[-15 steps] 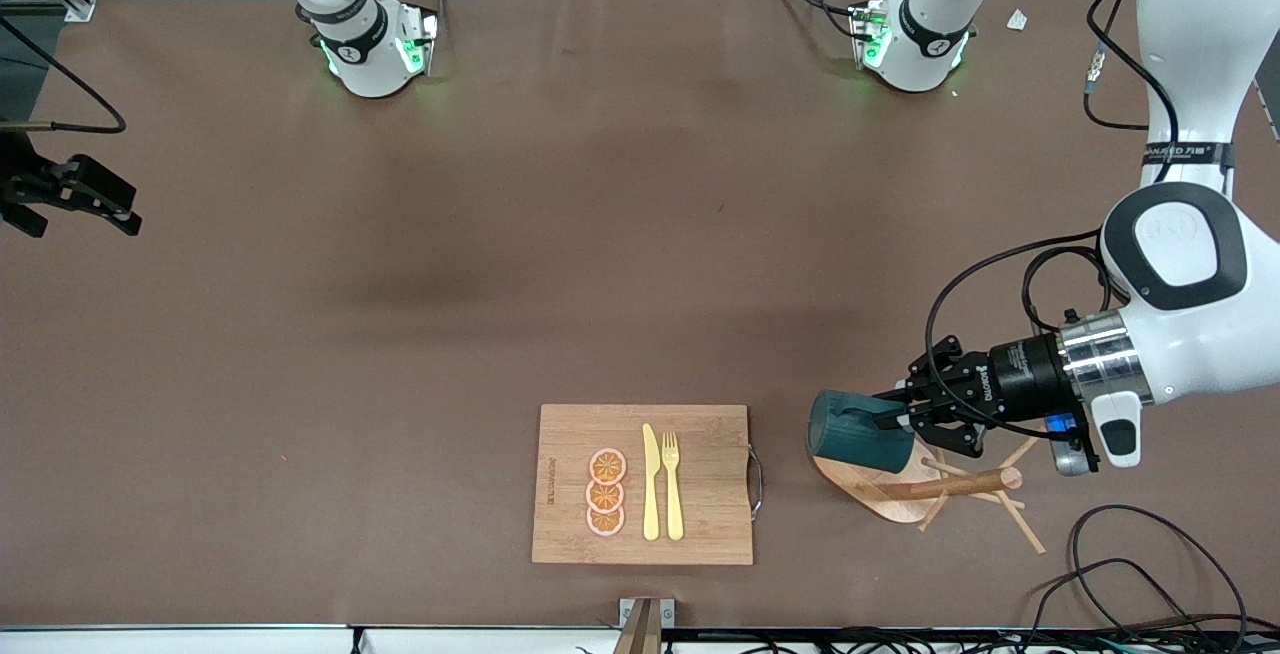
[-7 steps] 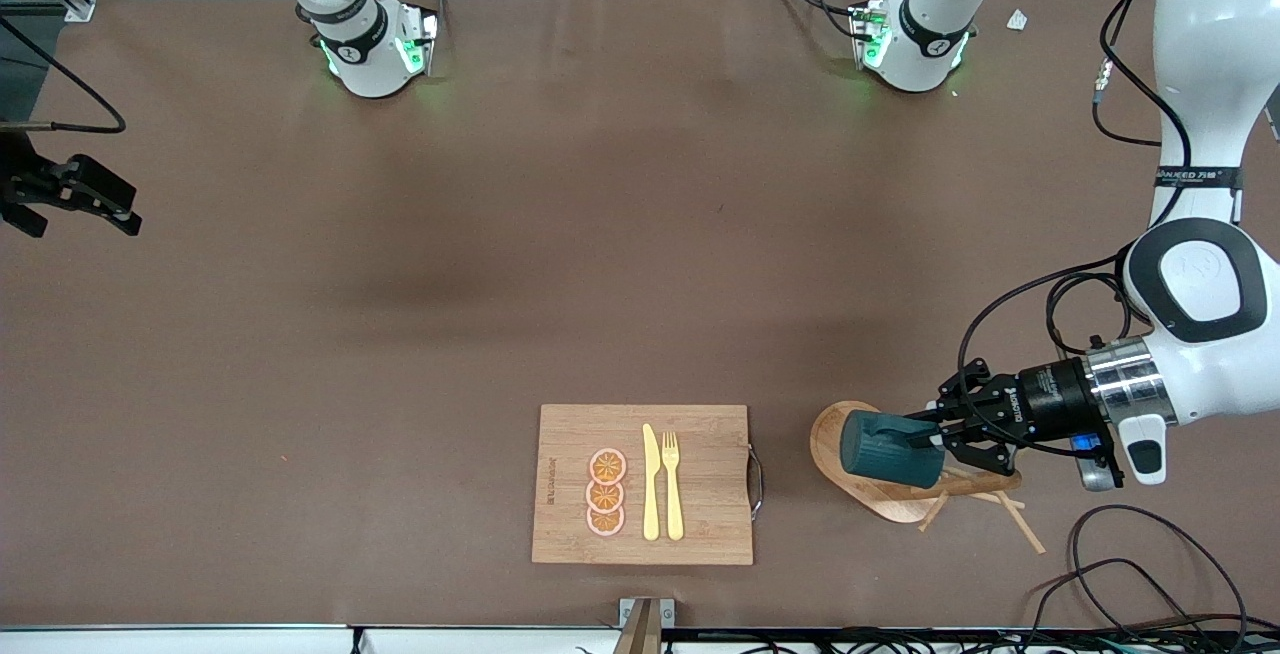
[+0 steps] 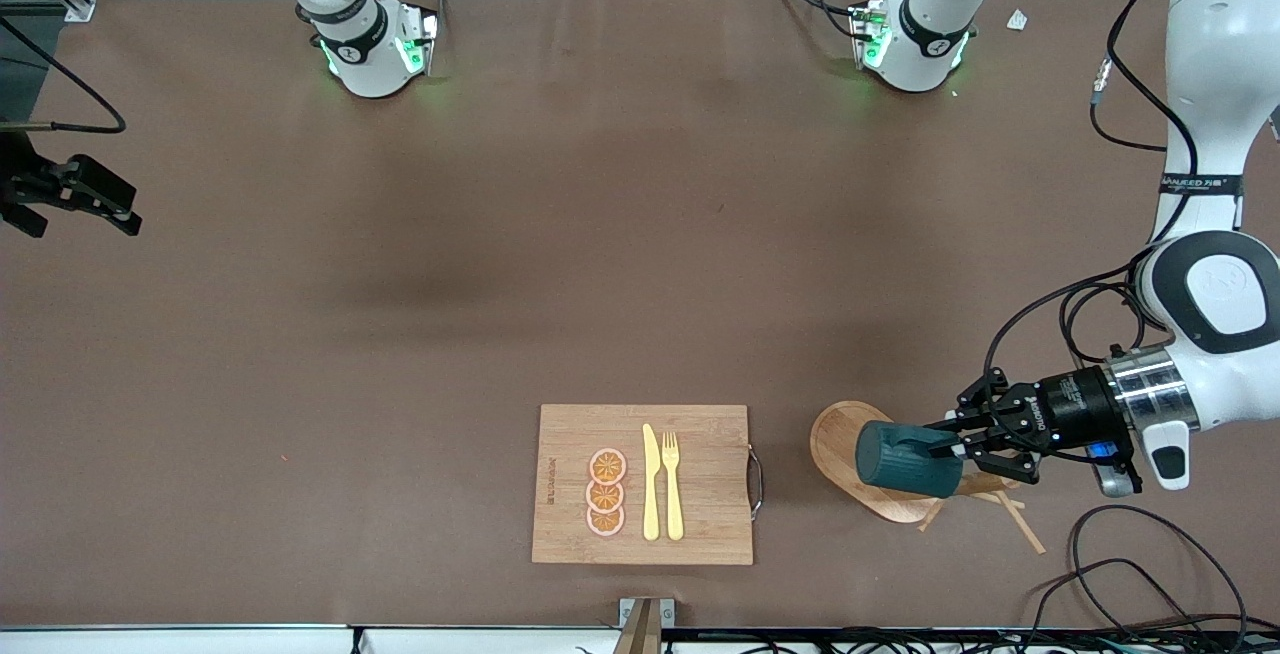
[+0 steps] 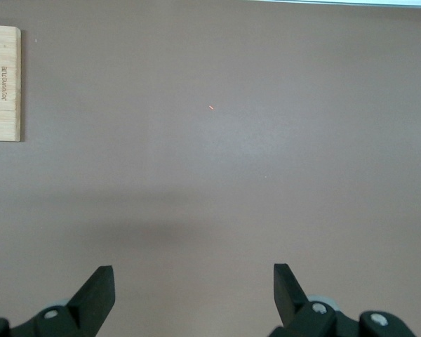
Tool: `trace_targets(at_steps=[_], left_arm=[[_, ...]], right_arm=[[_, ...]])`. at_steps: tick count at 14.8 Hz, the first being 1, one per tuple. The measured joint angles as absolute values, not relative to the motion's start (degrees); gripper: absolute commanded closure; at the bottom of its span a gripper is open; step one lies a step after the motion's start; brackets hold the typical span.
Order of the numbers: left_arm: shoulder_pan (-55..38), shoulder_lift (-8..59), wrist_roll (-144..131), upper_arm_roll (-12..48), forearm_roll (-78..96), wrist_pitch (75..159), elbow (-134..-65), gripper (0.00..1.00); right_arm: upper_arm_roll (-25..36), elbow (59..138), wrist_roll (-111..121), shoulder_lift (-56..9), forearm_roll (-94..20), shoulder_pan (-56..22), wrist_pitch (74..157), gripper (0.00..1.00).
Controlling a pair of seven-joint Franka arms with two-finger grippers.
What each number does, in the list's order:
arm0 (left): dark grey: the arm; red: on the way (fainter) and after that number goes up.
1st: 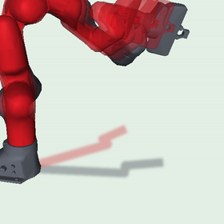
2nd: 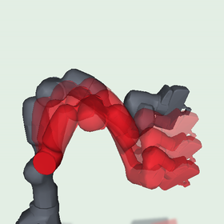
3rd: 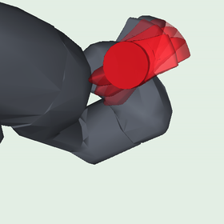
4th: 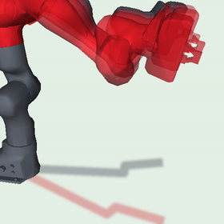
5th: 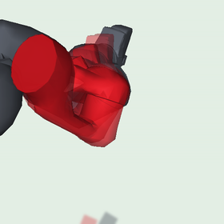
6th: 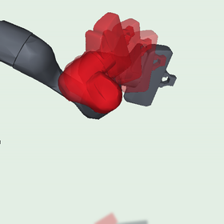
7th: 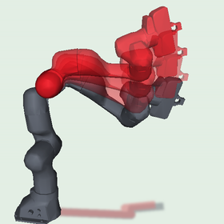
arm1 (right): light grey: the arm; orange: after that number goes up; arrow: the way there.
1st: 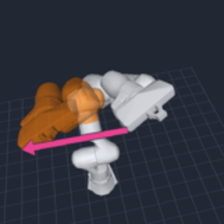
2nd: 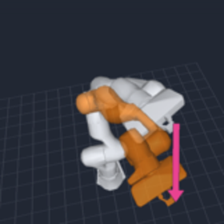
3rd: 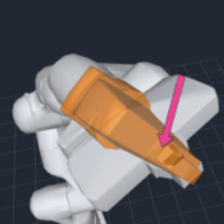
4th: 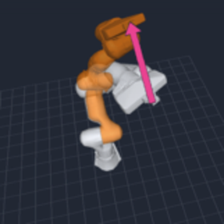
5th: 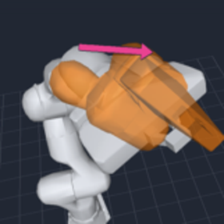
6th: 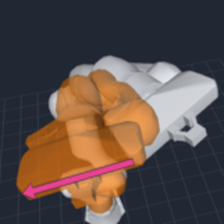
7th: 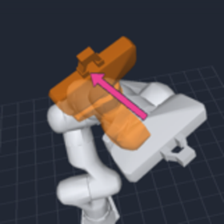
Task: Pass cup and hang on rack
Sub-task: 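Hang the mug handle on a rack peg with the left gripper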
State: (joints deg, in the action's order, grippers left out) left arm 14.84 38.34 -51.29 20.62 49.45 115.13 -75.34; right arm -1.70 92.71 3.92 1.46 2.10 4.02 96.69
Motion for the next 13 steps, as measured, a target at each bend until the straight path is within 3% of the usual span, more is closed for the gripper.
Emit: trace_targets(at_steps=[13], left_arm=[[17.16, 40.04, -47.08, 20.65, 54.22, 113.89, -75.49, 1.0]], right_arm=[[-1.7, 92.71, 3.93, 1.46, 2.1, 4.02, 96.69, 0.0]])
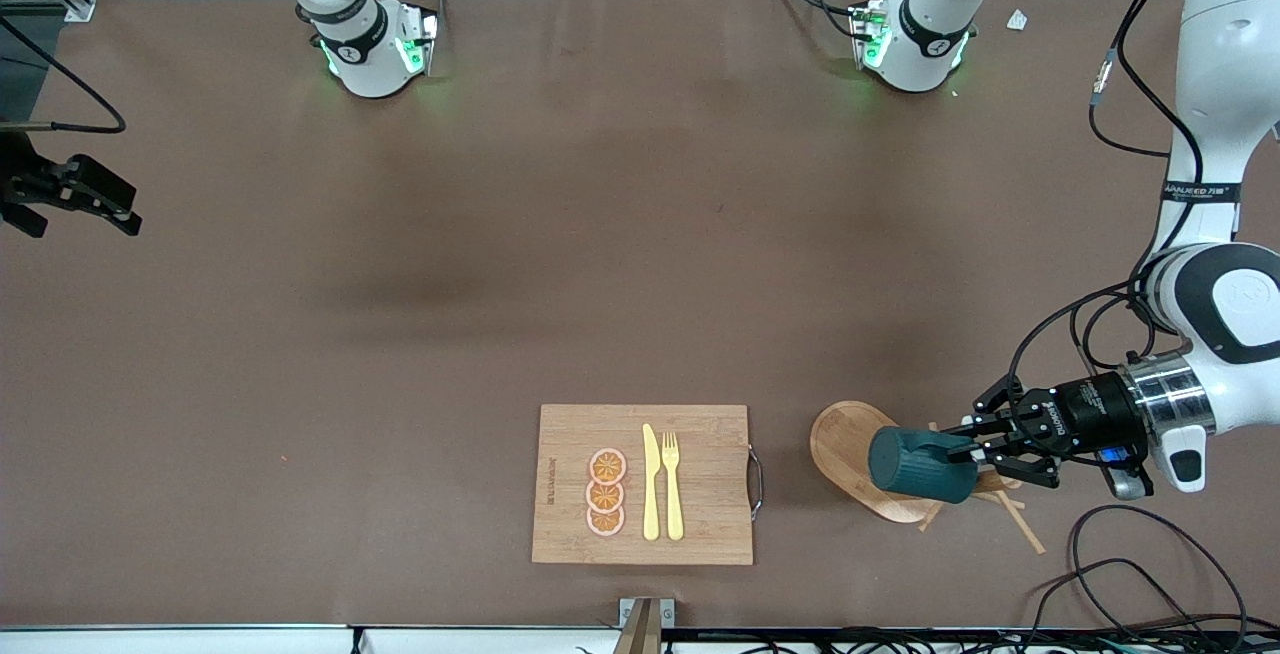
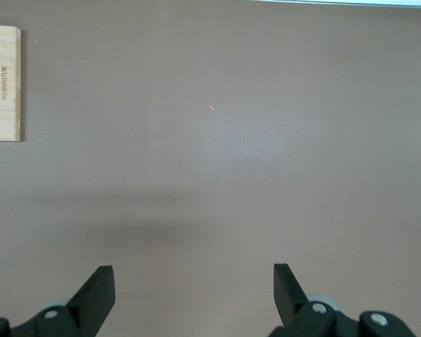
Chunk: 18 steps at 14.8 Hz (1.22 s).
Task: Pass cup and hang on rack
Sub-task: 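Hang the mug handle on a rack peg with the left gripper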
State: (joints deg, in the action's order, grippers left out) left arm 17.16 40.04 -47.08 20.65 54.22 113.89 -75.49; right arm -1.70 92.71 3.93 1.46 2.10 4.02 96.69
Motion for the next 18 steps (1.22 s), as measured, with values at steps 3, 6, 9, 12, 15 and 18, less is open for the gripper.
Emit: trace_targets(at_steps=[3, 6, 9, 12, 15, 18], left_arm=[[17.67, 40.53, -45.86, 20.65, 54.99, 113.83, -75.49, 0.99], [18.02, 40.68, -45.53, 20.66, 55.48, 113.81, -75.49, 0.98], [18.34, 41.0, -45.53, 20.65, 55.48, 113.75, -75.58, 0.93], [18.34, 41.31, -45.53, 20.68, 55.52, 113.74, -75.59, 0.51], [18.34, 41.34, -45.53, 20.75, 56.95, 113.72, -75.58, 0.0], [18.35, 41.3, -45.67, 20.91, 57.55, 112.45, -75.26, 0.0]], right_arm=[[-1.7, 92.71, 3.94, 1.46, 2.1, 4.02, 96.69, 0.0], [-1.7, 92.71, 3.94, 1.46, 2.1, 4.02, 96.69, 0.0], [-1.7, 92.71, 3.94, 1.46, 2.1, 4.02, 96.69, 0.0], [-1.7, 92.71, 3.94, 1.46, 2.1, 4.02, 96.69, 0.0], [-1.7, 92.71, 3.94, 1.46, 2.1, 4.02, 96.69, 0.0], [-1.7, 92.71, 3.94, 1.46, 2.1, 4.02, 96.69, 0.0]])
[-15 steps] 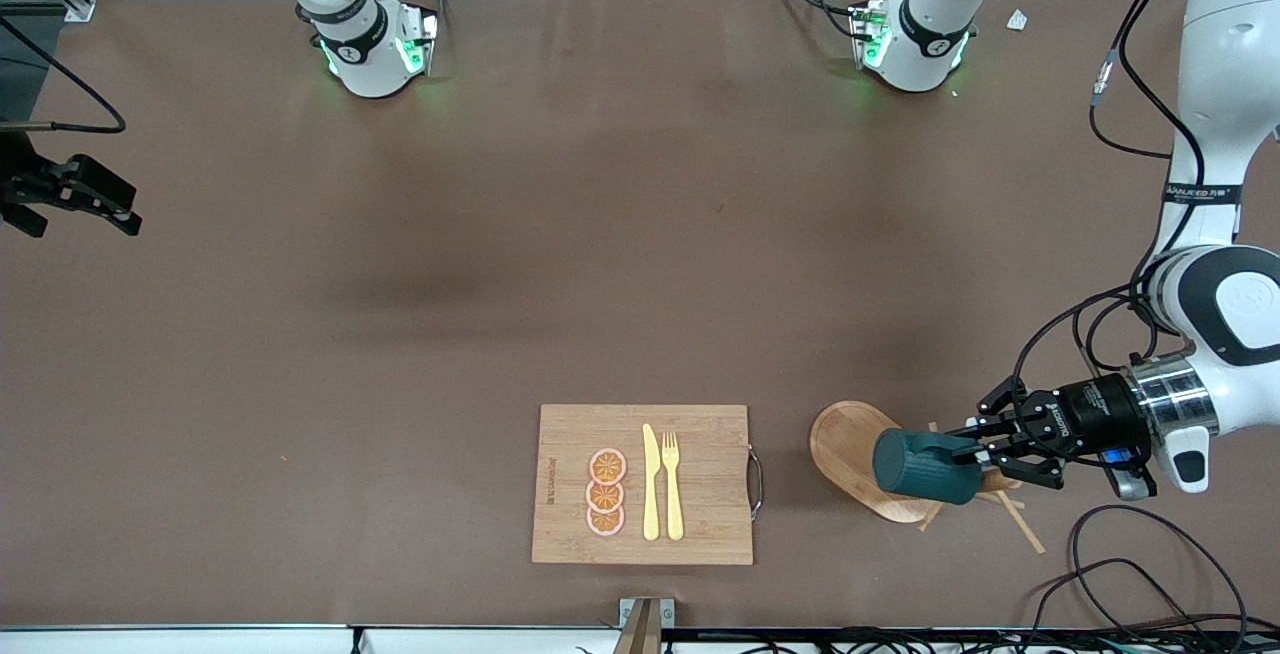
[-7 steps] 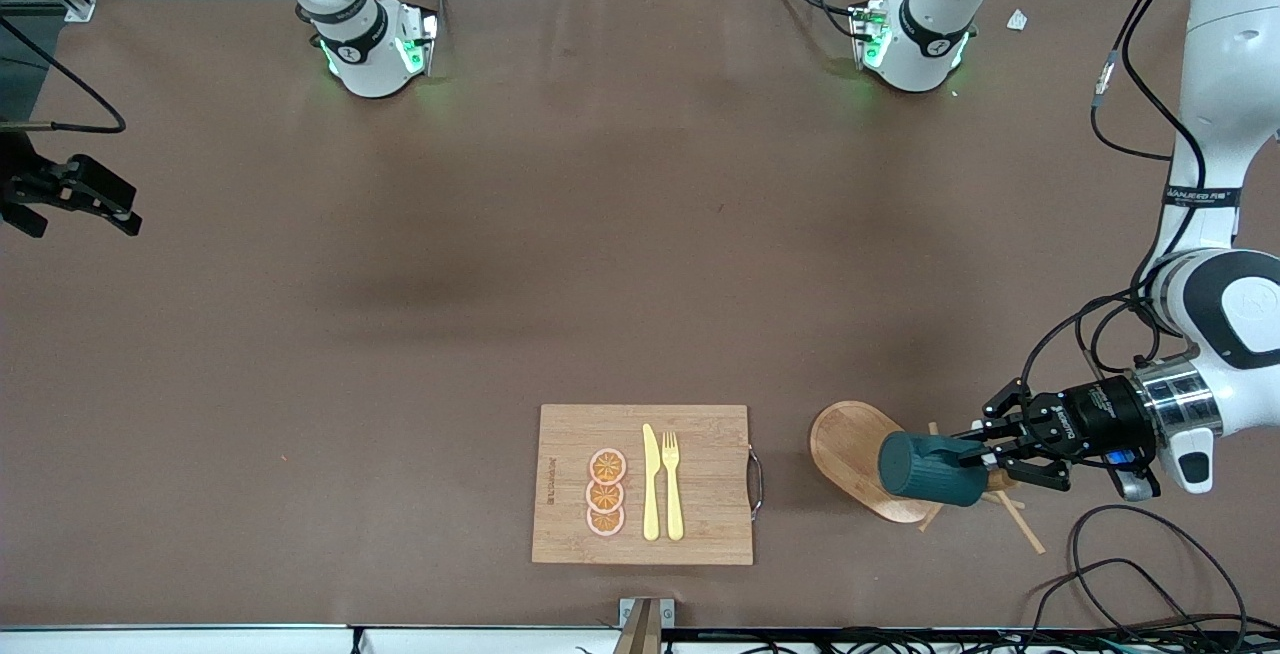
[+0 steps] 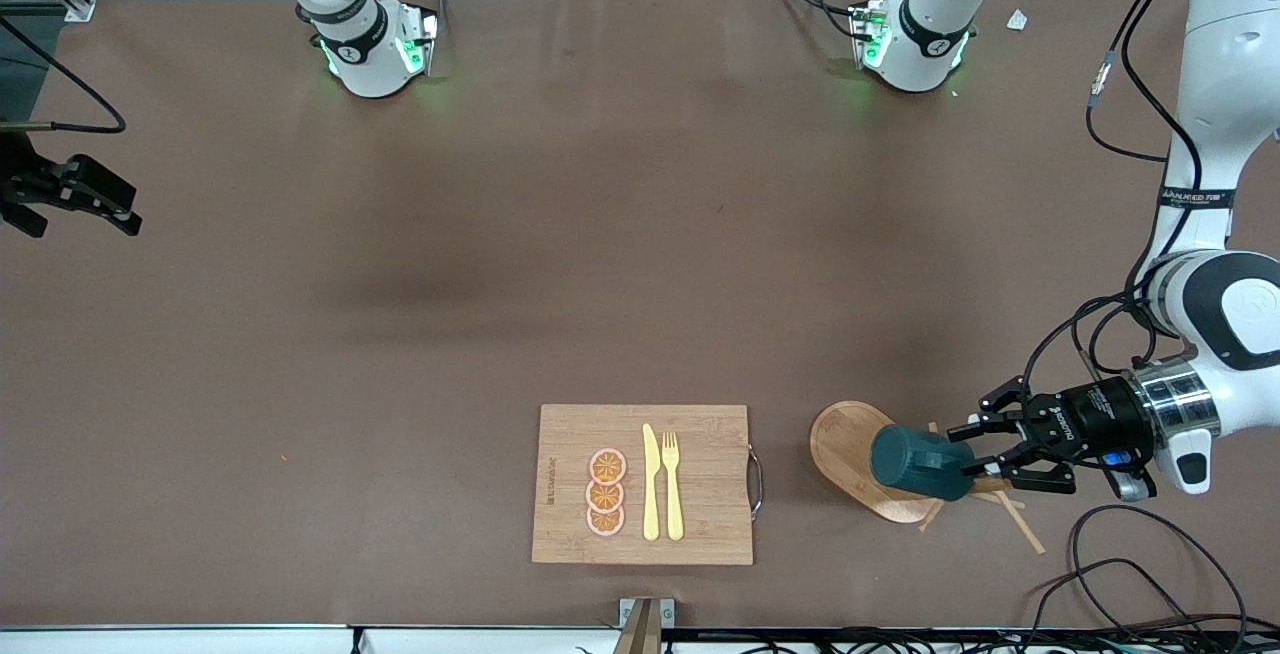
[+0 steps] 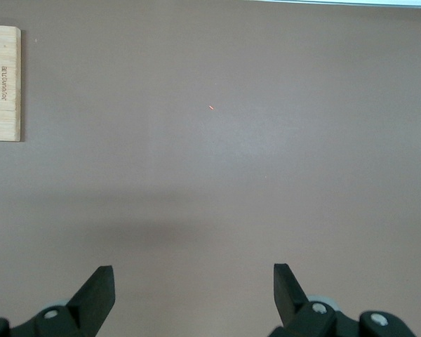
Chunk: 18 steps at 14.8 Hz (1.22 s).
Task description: Pass cup and hang on rack
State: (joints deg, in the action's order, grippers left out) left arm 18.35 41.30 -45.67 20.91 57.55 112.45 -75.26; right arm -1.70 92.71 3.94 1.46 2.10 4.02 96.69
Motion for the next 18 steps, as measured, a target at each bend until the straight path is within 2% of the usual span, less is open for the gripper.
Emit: trace_targets(at_steps=[5, 12, 18], left_arm=[[17.92, 36.65, -47.84, 21.62, 53.82, 108.06, -73.92, 0.0], [11.73, 24.93, -49.18, 24.23, 20.41, 102.62, -73.88, 0.0], [11.97, 19.66, -43.95, 31.5, -5.01, 97.27, -73.93, 0.0]], right_arm=[[-1.7, 92.71, 3.95, 1.46, 2.1, 4.02, 96.69, 0.0], [-1.64, 92.72, 3.95, 1.46, 2.1, 4.04, 96.69, 0.0], [-1.47, 92.74, 3.95, 1.46, -1.22, 5.39, 96.4, 0.0]])
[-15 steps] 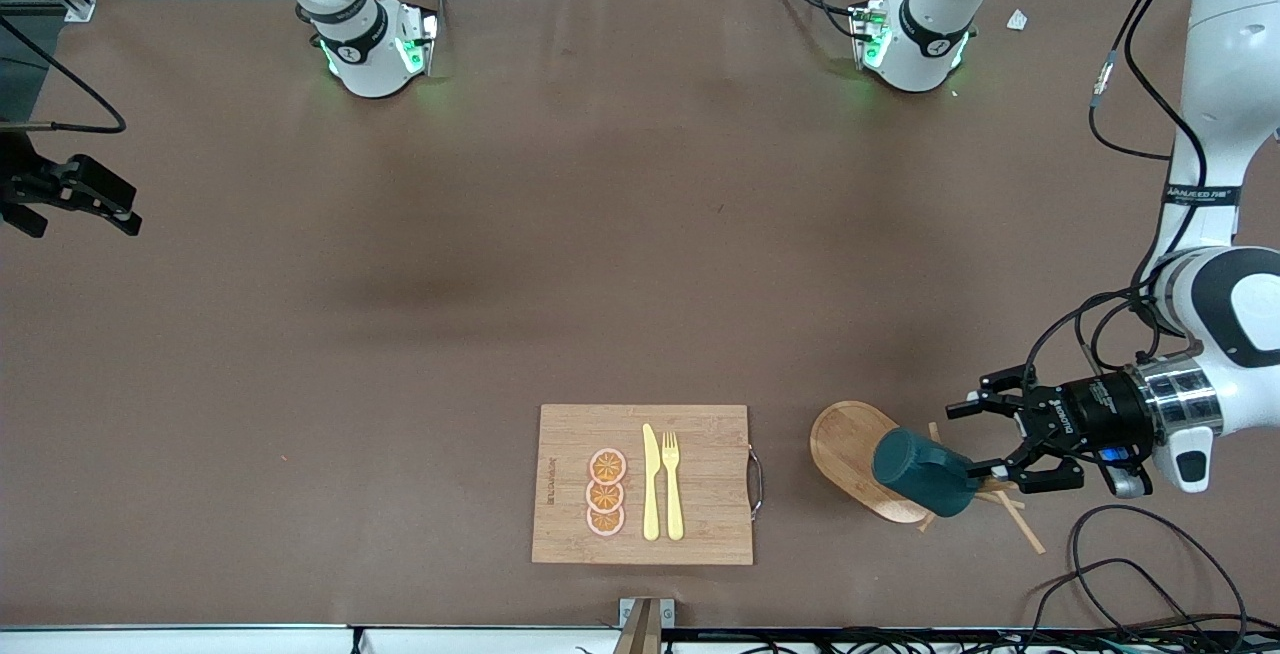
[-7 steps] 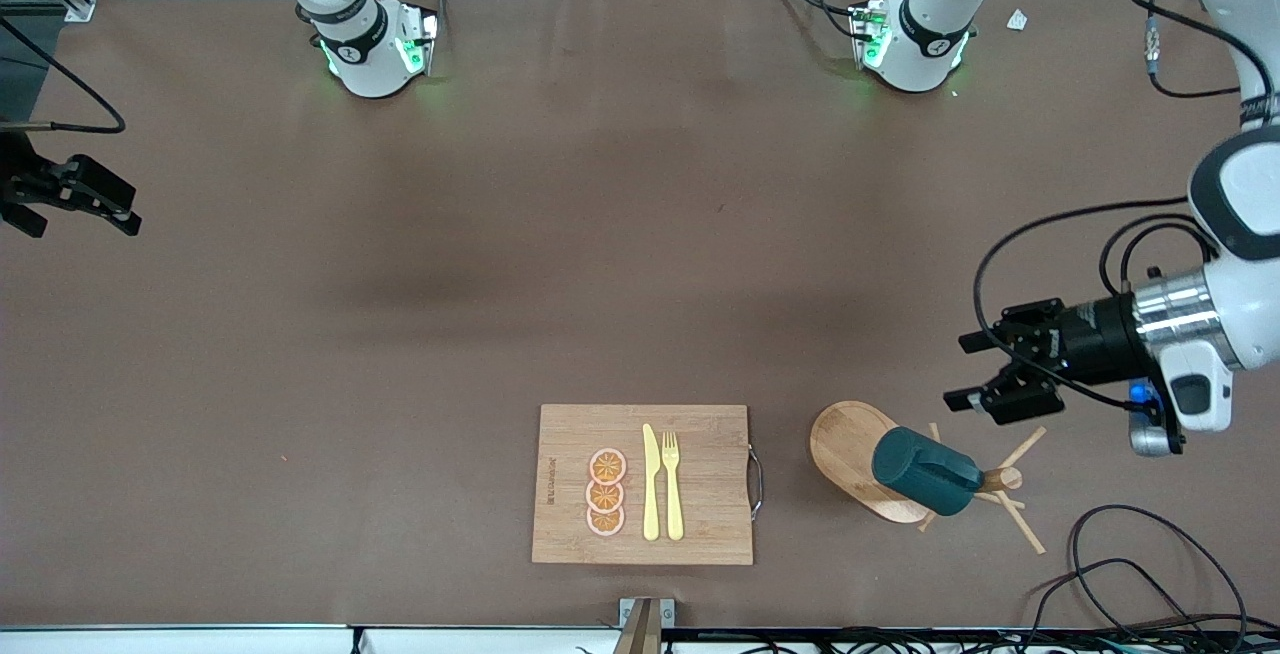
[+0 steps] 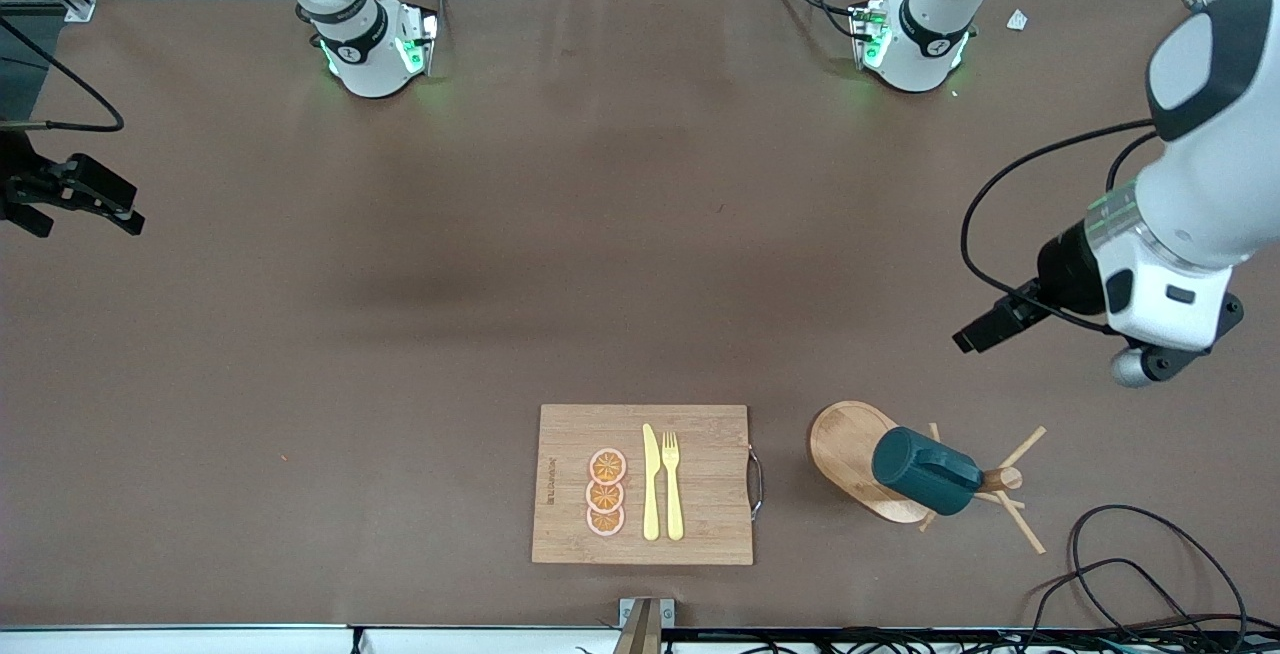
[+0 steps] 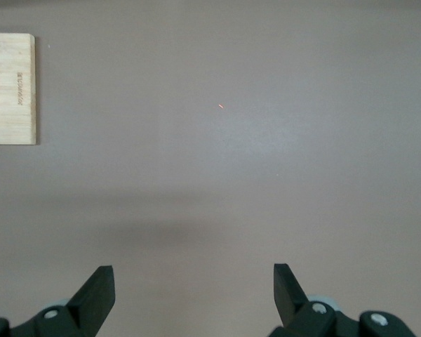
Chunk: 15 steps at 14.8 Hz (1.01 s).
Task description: Pass cup and hang on rack
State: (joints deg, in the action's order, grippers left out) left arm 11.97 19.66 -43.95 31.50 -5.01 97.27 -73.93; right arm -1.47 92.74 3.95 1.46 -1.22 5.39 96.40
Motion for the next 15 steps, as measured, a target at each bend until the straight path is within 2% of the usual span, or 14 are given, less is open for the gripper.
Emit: trace_targets(at_steps=[7, 11, 15], left_arm=[[13.66, 12.9, -24.34, 30.08, -7.36, 89.44, -73.95, 0.0], [3.5, 9.08, -14.64, 16.57, -6.64, 84.92, -74.54, 0.0], [-1.06, 4.38, -11.04, 9.19, -2.47, 83.96, -80.21, 0.0]], right_arm=[[-1.48, 92.76, 4.03, 1.46, -2.06, 6.45, 96.26, 0.0], [-1.5, 92.77, 4.03, 1.46, -2.06, 6.46, 96.14, 0.0], [-1.52, 92.77, 4.03, 1.46, -2.09, 6.45, 95.77, 0.0]])
